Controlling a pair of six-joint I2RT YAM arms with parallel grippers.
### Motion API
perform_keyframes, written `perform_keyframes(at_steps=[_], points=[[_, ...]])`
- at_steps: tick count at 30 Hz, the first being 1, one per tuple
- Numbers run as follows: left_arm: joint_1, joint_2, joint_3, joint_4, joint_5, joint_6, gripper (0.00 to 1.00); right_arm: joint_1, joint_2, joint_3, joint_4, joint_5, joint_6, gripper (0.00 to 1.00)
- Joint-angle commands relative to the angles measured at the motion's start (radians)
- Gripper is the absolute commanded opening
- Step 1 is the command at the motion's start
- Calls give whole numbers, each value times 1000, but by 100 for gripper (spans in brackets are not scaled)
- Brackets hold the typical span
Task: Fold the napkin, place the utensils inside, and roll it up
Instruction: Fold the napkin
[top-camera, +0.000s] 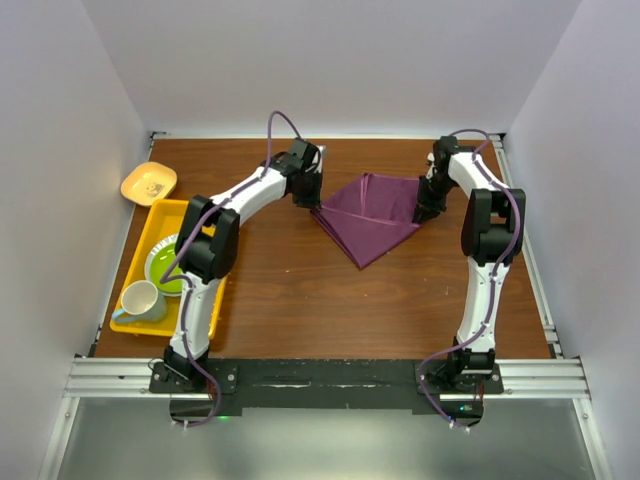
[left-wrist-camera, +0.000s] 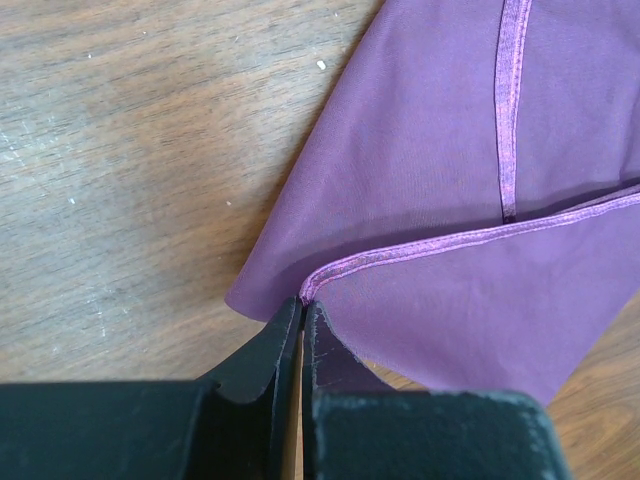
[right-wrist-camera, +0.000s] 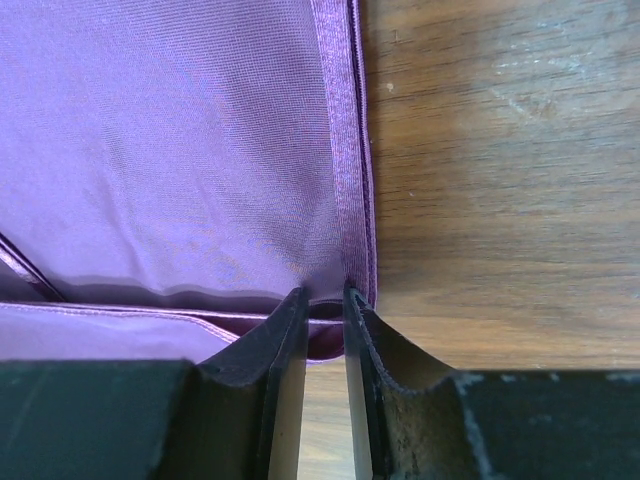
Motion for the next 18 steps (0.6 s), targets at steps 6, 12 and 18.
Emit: perform_keyframes(at_steps=[6, 12, 18], points=[[10, -10, 110, -82, -53, 3, 23, -1, -102, 51, -25, 81, -44, 37], [10, -142, 61, -118, -121, -28, 52, 18, -263, 9, 2, 173, -29, 59], [12, -338, -93, -133, -109, -40, 66, 192, -412, -64, 44, 325, -159, 73]])
